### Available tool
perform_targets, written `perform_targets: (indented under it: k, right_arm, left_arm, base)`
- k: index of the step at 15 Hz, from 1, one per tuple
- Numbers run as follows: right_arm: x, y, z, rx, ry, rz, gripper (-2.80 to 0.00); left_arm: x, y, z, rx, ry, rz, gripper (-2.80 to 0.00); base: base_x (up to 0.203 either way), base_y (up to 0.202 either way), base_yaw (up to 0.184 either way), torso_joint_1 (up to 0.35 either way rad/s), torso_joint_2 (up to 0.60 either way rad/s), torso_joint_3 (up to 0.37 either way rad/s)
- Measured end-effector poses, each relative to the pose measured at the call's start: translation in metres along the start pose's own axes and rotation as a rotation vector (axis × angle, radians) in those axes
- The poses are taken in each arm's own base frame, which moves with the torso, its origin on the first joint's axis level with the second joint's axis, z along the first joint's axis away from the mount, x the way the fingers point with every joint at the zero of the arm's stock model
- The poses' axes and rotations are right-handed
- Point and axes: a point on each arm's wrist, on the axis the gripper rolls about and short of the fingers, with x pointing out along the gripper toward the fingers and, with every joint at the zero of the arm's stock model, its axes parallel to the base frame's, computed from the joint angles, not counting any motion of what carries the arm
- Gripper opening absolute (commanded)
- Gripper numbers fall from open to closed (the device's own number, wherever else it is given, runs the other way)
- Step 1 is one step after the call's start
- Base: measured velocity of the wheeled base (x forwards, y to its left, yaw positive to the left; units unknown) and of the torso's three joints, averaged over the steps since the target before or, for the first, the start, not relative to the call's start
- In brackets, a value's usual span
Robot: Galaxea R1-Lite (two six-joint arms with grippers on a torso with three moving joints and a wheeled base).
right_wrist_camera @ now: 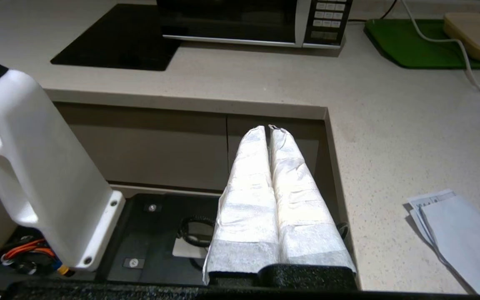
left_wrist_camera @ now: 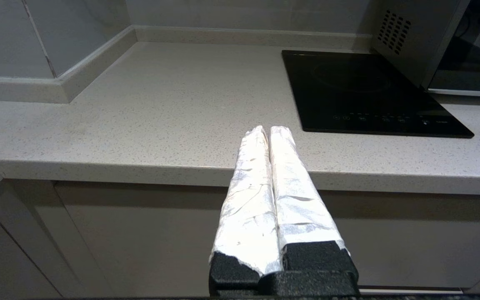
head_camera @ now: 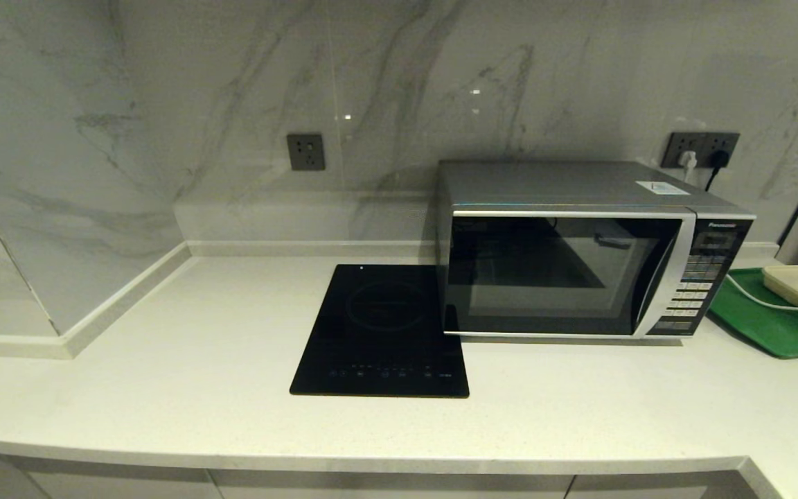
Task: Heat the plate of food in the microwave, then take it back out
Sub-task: Open the microwave oven
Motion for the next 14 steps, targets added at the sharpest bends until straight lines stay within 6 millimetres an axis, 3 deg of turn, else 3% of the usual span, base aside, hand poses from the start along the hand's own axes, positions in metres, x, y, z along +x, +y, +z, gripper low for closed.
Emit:
perform_targets:
  k: [4, 9, 14]
  right_arm:
    - [0.064, -0.005, -0.006, 0.020, -0.019, -0.015, -2.80]
    - [0.153, -0.012, -0.030, 0.051, -0.088, -0.044, -2.80]
    - [0.206, -0.016, -0.068, 0.024, -0.199, -0.048, -2.80]
  left_arm:
    - [0.000, 0.000, 0.000, 0.000, 0.000, 0.000, -2.80]
    - [0.000, 0.000, 0.000, 0.000, 0.000, 0.000, -2.80]
    - [0.000, 0.000, 0.000, 0.001, 0.000, 0.000, -2.80]
  base:
    - [0.000, 0.000, 0.000, 0.000, 0.00, 0.000]
    - [0.000, 0.000, 0.000, 0.000, 0.00, 0.000]
    - [0.000, 0.000, 0.000, 0.000, 0.00, 0.000]
